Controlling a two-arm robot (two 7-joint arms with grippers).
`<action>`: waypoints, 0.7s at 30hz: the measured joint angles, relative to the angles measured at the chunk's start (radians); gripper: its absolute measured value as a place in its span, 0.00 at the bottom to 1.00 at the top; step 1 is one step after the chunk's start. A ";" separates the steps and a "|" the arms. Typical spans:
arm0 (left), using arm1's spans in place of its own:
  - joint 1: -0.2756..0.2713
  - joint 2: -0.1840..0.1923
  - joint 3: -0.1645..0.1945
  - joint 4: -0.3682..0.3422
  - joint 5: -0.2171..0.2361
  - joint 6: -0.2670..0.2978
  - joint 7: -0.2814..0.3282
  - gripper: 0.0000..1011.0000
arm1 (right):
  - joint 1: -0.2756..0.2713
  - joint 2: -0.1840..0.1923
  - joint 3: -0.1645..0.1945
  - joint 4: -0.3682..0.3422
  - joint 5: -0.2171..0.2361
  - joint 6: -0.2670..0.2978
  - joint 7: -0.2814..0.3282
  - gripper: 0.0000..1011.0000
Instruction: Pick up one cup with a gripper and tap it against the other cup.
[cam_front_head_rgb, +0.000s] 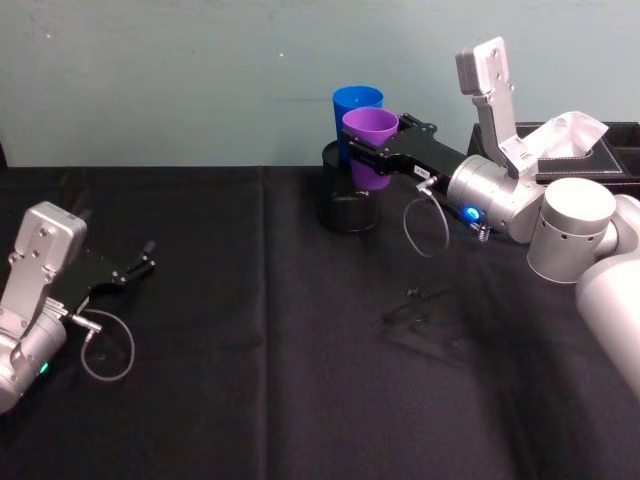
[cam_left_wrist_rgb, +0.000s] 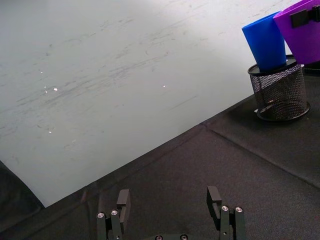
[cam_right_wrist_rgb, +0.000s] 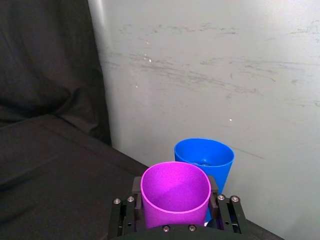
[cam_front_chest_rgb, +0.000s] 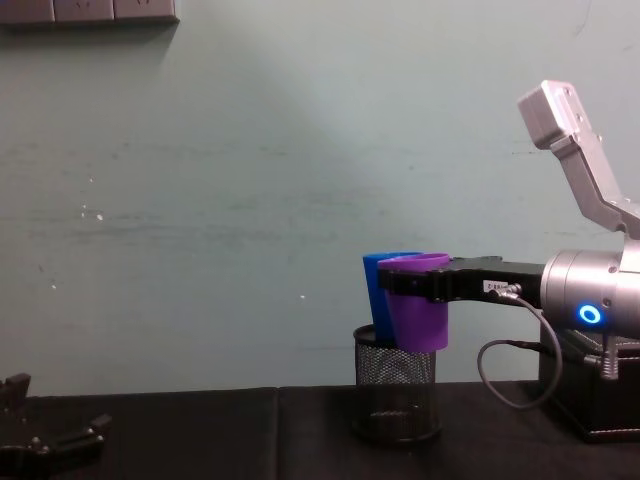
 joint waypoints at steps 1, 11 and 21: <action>0.000 0.000 0.000 0.000 0.000 0.000 0.000 0.99 | 0.000 0.000 0.000 0.000 0.000 0.000 0.000 0.73; 0.000 0.000 0.000 0.000 0.000 0.000 0.000 0.99 | 0.000 0.000 0.000 0.000 0.000 0.000 0.000 0.73; 0.000 0.000 0.000 0.000 0.000 0.000 0.000 0.99 | 0.000 0.000 0.000 0.000 0.000 0.000 0.000 0.73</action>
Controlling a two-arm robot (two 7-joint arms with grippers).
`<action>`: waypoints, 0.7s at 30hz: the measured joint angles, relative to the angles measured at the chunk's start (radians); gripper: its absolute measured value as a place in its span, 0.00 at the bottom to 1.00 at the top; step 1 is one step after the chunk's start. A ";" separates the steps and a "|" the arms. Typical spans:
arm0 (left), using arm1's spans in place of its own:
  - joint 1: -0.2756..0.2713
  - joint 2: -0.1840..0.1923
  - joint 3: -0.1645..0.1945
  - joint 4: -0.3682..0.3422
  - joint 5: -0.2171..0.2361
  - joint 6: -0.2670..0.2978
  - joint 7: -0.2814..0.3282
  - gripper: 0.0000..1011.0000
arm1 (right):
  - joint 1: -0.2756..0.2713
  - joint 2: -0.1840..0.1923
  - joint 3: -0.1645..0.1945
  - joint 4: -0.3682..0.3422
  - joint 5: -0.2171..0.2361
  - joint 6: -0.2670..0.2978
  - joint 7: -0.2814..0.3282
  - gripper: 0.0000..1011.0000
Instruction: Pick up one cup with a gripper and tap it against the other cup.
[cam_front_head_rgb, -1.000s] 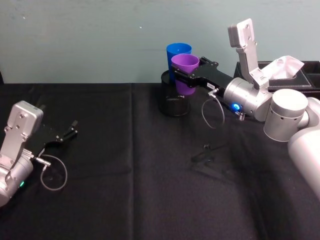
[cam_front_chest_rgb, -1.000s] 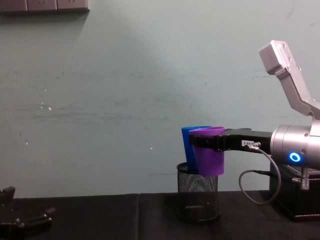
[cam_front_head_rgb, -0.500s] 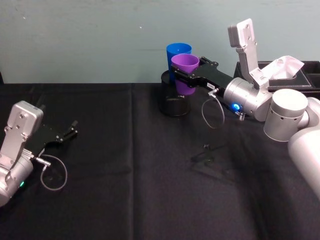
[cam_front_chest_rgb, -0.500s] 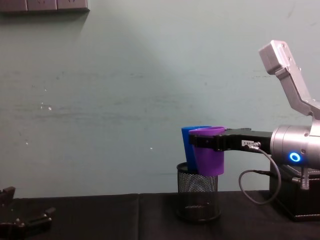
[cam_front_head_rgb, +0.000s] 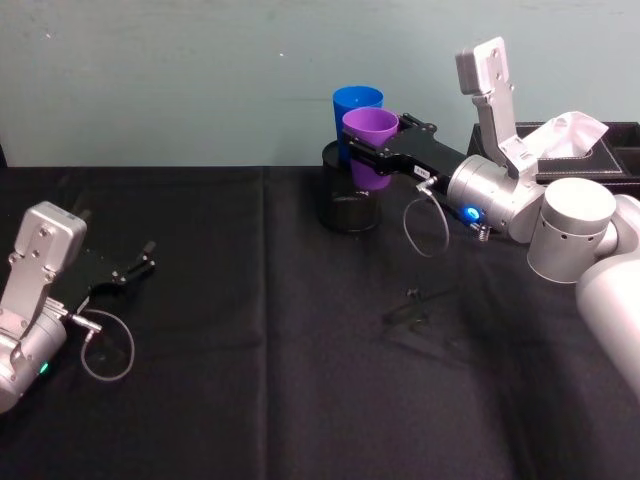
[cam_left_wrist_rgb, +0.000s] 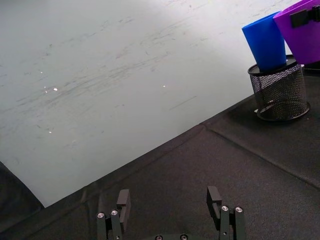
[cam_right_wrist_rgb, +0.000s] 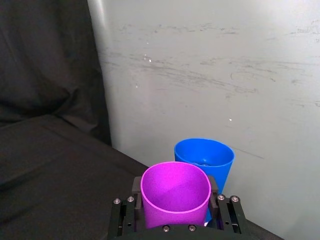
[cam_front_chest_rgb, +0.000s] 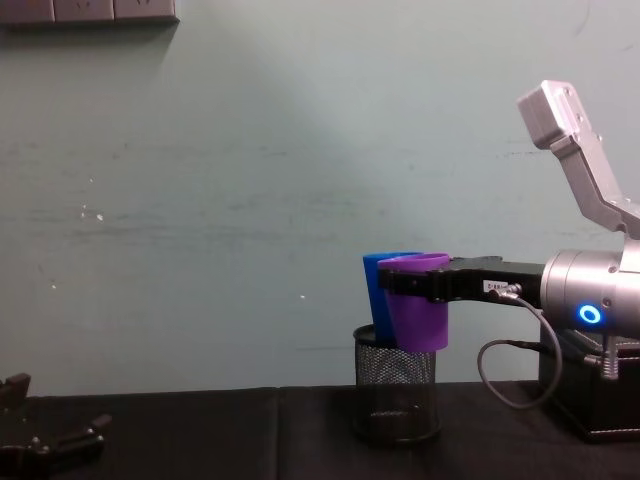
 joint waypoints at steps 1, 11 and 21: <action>0.000 0.000 0.000 0.000 0.000 0.000 0.000 0.99 | 0.000 0.000 0.000 0.000 0.000 0.000 0.000 0.73; 0.000 0.000 0.000 0.000 0.000 0.000 0.000 0.99 | 0.000 0.000 0.000 0.000 0.000 0.000 0.000 0.73; 0.000 0.000 0.000 0.000 0.000 0.000 0.000 0.99 | 0.000 0.000 0.000 0.000 0.000 0.000 0.000 0.73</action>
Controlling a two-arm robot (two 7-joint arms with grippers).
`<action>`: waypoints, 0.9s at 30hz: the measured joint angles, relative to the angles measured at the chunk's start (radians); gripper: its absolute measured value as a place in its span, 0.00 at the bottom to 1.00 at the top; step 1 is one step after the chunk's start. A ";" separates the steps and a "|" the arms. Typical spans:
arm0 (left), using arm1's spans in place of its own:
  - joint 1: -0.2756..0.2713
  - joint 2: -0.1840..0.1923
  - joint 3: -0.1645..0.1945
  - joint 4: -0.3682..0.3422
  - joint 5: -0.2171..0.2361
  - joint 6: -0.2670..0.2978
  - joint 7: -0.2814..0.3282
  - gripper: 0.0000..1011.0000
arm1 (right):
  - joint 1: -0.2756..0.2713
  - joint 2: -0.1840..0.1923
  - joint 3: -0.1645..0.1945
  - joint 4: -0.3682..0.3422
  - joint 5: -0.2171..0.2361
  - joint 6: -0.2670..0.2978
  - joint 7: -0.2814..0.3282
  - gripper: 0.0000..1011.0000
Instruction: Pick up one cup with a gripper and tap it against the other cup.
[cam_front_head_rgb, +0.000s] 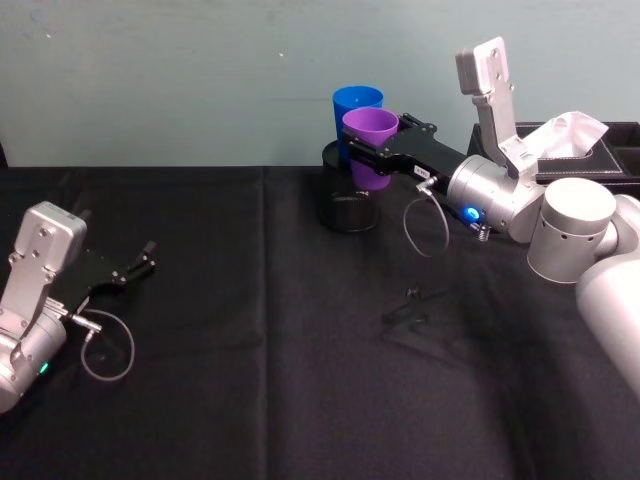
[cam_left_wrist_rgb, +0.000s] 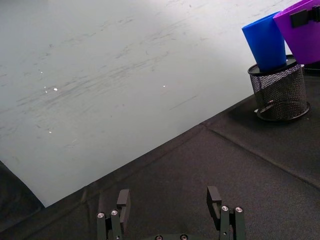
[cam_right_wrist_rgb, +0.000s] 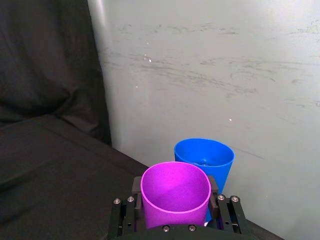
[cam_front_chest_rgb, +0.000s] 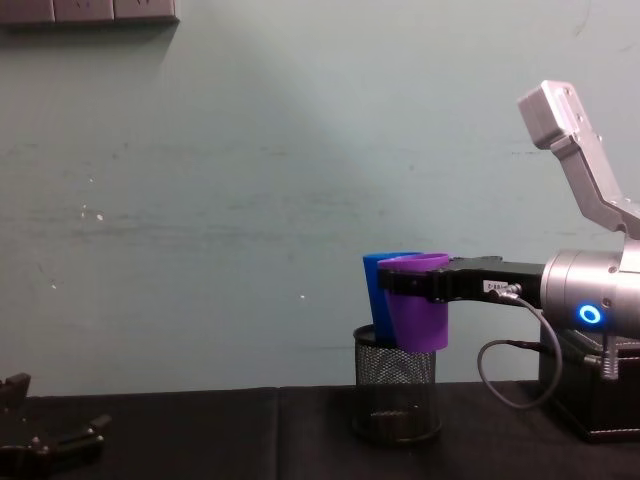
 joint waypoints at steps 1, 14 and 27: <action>0.000 0.000 0.000 0.000 0.000 0.000 0.000 0.99 | 0.000 0.000 0.000 0.000 0.000 0.000 0.000 0.73; 0.000 0.000 0.000 0.000 0.000 0.000 0.000 0.99 | 0.000 0.000 0.000 0.000 0.000 0.000 0.000 0.73; 0.000 0.000 0.000 0.000 0.000 0.000 0.000 0.99 | 0.000 0.000 0.000 0.000 0.000 0.000 0.000 0.73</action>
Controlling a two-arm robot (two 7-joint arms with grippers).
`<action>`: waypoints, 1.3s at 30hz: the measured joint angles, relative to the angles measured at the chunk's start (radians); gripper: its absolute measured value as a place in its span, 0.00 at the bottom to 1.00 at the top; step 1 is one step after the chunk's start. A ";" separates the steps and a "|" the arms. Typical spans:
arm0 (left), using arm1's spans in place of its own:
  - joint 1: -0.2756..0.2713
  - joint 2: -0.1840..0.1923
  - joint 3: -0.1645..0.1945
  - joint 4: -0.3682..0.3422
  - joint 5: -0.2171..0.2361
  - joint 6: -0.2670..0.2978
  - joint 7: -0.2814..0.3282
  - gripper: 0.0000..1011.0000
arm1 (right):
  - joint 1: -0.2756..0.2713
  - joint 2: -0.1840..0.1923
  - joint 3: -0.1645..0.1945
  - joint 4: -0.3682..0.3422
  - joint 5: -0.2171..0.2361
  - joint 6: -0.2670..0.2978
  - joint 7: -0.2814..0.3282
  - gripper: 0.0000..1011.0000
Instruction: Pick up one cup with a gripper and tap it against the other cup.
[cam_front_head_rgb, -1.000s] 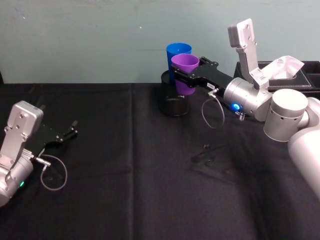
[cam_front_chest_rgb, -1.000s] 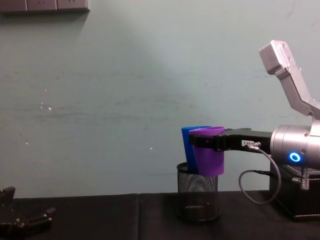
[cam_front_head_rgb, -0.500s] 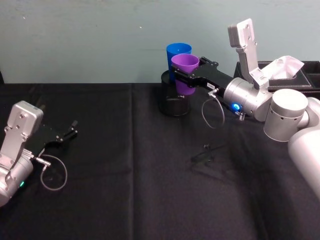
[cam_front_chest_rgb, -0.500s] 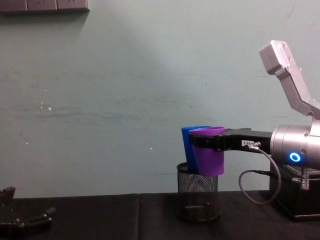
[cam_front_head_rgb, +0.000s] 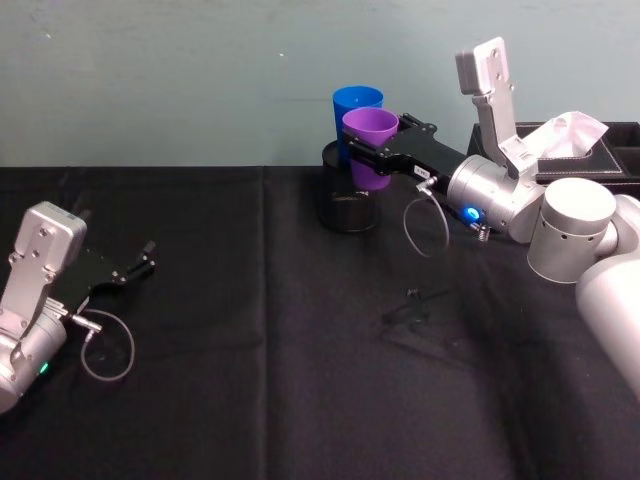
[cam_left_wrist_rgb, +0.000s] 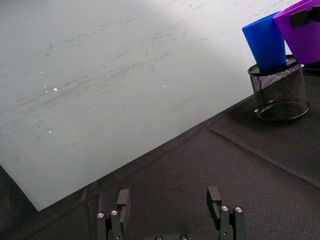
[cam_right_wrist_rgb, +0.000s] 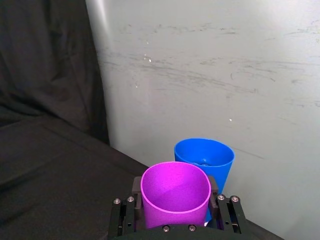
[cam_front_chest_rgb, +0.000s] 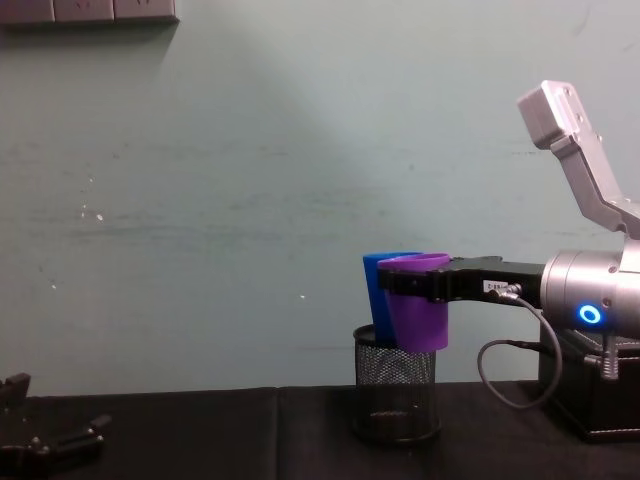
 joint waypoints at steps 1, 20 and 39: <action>0.000 0.000 0.000 0.000 0.000 0.000 0.000 0.99 | 0.000 0.000 0.000 0.000 0.000 0.000 0.000 0.73; 0.000 0.000 0.000 0.000 0.000 0.000 0.000 0.99 | 0.000 0.000 0.000 0.000 0.000 0.000 0.000 0.73; 0.000 0.000 0.000 0.000 0.000 0.000 0.000 0.99 | -0.011 0.013 0.006 -0.021 0.015 0.004 0.043 0.73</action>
